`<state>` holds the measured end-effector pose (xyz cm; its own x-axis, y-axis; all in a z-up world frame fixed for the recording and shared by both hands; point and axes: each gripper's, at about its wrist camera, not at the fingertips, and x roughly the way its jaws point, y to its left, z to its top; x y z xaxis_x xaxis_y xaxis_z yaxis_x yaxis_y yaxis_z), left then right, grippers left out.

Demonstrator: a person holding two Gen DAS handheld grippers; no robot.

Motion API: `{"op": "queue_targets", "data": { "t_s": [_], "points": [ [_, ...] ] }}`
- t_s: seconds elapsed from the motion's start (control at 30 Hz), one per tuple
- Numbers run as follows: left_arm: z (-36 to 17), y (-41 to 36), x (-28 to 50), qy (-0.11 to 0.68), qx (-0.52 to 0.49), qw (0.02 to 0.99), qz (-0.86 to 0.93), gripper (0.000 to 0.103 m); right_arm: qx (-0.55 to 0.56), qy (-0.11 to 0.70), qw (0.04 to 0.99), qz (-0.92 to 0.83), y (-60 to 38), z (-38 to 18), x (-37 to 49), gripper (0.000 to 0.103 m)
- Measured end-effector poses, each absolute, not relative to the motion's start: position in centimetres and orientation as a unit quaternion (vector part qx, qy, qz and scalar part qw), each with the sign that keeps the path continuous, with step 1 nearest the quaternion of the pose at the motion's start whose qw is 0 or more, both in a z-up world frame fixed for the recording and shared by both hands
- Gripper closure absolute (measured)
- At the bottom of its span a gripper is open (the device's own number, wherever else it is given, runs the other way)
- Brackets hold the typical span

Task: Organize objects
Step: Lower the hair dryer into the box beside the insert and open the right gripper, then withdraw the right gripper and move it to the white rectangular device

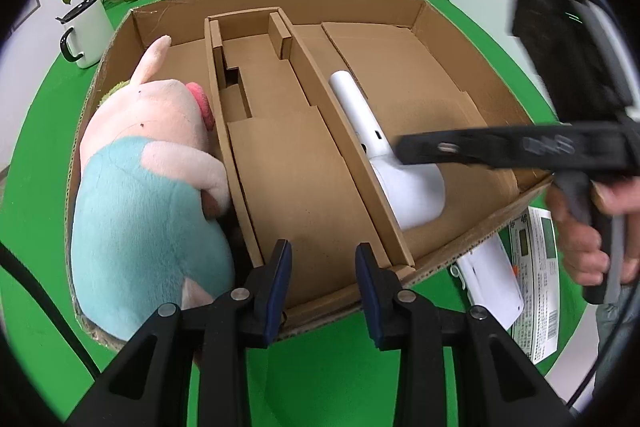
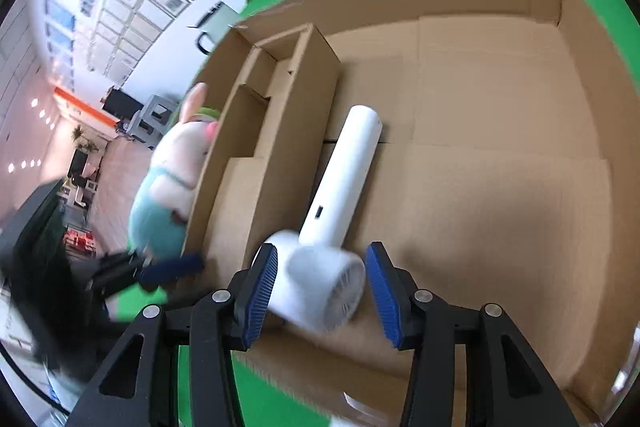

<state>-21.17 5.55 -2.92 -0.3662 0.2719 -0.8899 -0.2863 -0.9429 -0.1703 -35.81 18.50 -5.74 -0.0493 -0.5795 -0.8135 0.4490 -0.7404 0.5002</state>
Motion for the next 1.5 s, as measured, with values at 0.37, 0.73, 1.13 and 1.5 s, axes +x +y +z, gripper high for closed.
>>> {"op": "queue_targets", "data": {
  "t_s": [0.37,0.73,1.13,1.5],
  "points": [
    [-3.0,4.6,-21.7,-0.013,-0.544,0.172,0.821,0.079,0.612,-0.035,0.313,-0.726,15.8,-7.3,-35.0,0.074],
    [-2.4,4.0,-21.0,-0.017,-0.527,0.161,0.834,0.08,0.609,-0.049,0.307,-0.73,15.5,-7.3,-34.6,0.071],
    [6.8,3.2,-12.2,-0.01,-0.287,0.082,0.954,0.022,0.424,-0.002,0.254,-0.869,21.6,1.4,-25.4,0.001],
    [6.9,6.5,-8.1,-0.018,-0.247,0.068,0.966,0.022,0.337,0.048,0.21,-0.916,26.1,3.9,-14.6,0.001]
  ]
}}
